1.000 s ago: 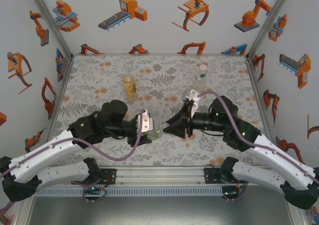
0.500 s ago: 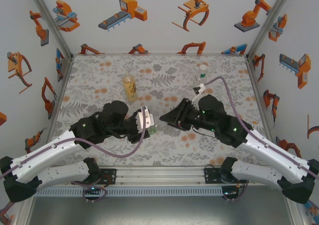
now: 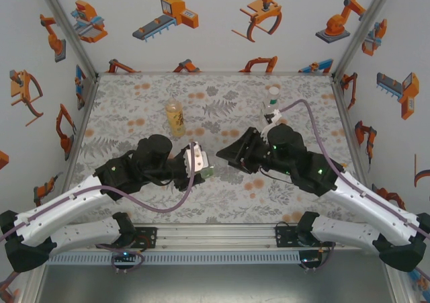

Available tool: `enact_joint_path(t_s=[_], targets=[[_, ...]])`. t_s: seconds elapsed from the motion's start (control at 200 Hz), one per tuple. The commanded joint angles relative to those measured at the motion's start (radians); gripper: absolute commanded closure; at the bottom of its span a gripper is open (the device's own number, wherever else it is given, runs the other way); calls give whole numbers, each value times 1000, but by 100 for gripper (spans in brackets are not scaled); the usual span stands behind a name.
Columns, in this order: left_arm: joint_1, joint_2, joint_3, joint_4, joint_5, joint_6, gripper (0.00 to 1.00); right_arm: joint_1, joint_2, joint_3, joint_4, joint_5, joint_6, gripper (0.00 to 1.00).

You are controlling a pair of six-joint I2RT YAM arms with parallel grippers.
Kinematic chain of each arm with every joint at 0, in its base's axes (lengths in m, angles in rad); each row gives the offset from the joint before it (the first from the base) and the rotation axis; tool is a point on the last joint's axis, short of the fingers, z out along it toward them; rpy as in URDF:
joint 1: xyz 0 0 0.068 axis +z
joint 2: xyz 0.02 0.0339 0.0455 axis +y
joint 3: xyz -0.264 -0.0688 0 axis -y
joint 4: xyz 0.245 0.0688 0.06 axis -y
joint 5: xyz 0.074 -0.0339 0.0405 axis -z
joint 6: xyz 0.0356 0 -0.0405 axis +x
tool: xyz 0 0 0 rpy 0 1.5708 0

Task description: Screw on the bottle caps

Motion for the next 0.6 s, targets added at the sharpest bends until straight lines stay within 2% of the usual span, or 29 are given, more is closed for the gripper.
enact_joint_path(t_s=[0.0,0.195,0.345,0.411,0.501,0.596], targets=[[-9,-20,29,81,84,15,100,1,14,64,-46,32,-118,52],[-10,-17,34,71,105,16,100,0,14,150,-104,54,-293,36],[-10,-13,50,42,132,22,100,-1,6,205,-145,46,-534,35],[-10,-13,55,29,149,23,100,0,-4,209,-134,-8,-678,37],[-10,-13,60,11,174,27,100,0,-18,206,-129,-151,-909,38],[-11,-13,67,-6,192,26,100,0,-14,238,-198,-284,-1151,39]])
